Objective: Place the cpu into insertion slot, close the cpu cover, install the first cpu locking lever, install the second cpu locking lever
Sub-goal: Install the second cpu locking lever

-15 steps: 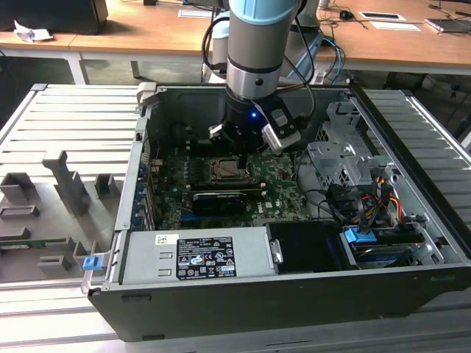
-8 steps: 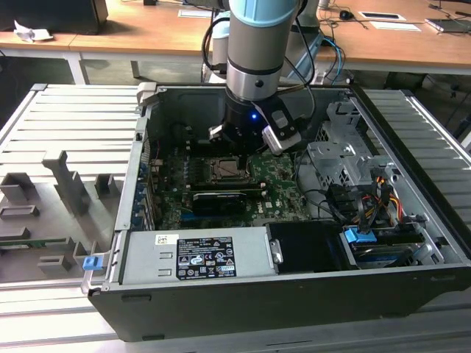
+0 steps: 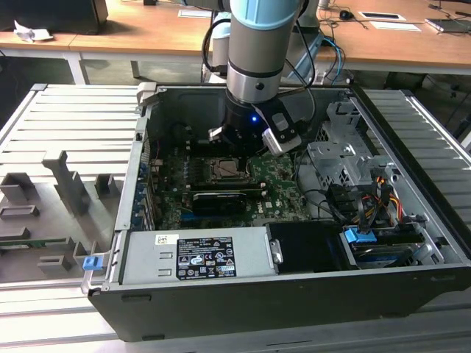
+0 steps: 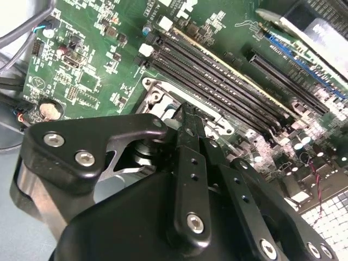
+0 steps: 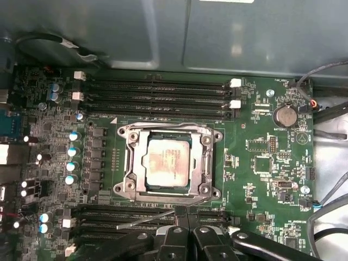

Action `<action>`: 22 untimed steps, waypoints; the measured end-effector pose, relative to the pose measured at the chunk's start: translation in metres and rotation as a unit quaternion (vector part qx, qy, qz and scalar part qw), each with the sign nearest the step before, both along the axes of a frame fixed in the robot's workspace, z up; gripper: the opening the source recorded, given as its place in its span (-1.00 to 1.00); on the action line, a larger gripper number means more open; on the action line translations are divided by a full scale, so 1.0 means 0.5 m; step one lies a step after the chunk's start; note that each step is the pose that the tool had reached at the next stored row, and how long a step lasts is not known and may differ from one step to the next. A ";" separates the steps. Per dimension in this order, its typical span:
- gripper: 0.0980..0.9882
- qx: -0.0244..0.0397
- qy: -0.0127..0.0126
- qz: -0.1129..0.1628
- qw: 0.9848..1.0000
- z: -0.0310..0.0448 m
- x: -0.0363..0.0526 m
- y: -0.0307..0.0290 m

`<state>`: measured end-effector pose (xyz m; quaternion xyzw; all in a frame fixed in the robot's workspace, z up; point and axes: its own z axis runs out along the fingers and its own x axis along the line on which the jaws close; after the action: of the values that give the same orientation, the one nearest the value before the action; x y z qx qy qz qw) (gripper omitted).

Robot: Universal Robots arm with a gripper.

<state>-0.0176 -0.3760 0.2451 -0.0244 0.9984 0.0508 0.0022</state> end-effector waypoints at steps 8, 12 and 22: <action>-0.98 0.026 0.006 0.008 1.000 -0.009 -0.010 -0.024; -0.98 0.026 0.005 0.009 1.000 -0.012 -0.018 -0.024; -0.98 0.027 0.005 0.006 1.000 -0.018 -0.033 -0.024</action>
<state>-0.0342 -0.3878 0.2359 -0.0306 0.9965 0.0783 -0.0029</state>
